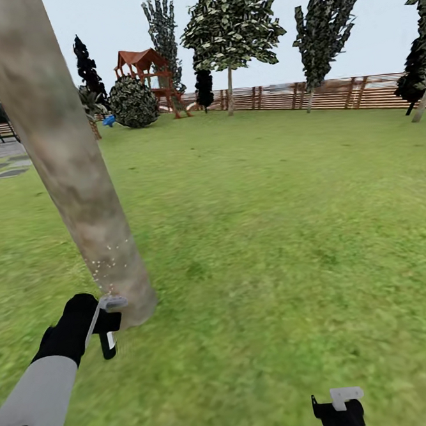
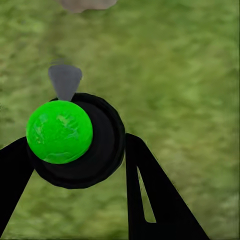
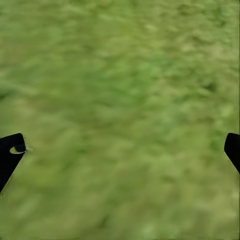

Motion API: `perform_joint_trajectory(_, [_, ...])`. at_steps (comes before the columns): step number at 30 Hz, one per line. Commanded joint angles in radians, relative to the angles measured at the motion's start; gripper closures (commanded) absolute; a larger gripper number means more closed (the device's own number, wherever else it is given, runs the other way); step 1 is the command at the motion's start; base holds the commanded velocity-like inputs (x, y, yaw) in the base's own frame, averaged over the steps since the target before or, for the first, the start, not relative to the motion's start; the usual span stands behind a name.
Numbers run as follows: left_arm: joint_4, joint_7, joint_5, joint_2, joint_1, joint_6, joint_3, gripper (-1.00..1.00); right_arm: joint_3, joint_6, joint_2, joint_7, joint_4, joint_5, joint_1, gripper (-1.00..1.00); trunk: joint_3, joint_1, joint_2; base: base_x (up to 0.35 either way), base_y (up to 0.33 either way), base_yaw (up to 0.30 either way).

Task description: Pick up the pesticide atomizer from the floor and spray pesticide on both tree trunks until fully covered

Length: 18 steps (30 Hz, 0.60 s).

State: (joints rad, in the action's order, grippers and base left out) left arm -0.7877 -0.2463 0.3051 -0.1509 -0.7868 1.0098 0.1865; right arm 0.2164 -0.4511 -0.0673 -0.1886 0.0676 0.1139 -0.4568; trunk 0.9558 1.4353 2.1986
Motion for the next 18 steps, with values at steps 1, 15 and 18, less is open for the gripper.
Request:
perform_joint_trajectory(1, [-0.001,-0.01,0.011,0.001,0.002,0.003,0.002,1.0,0.009,-0.003,0.0,-0.002,0.0,0.01,0.0,-1.0,0.001,0.0,0.0,0.012,-0.02,0.248])
perform_joint_trajectory(15, [-0.002,-0.008,0.012,0.016,0.043,0.0,0.003,1.0,0.008,-0.003,-0.002,-0.002,0.0,0.01,0.0,-1.0,0.001,0.0,0.0,0.135,-0.119,0.082])
perform_joint_trajectory(18, [-0.001,-0.008,0.014,0.013,0.044,0.0,0.002,1.0,0.008,-0.003,-0.002,-0.002,0.0,0.01,0.0,-1.0,0.001,0.0,0.0,0.183,-0.196,0.0])
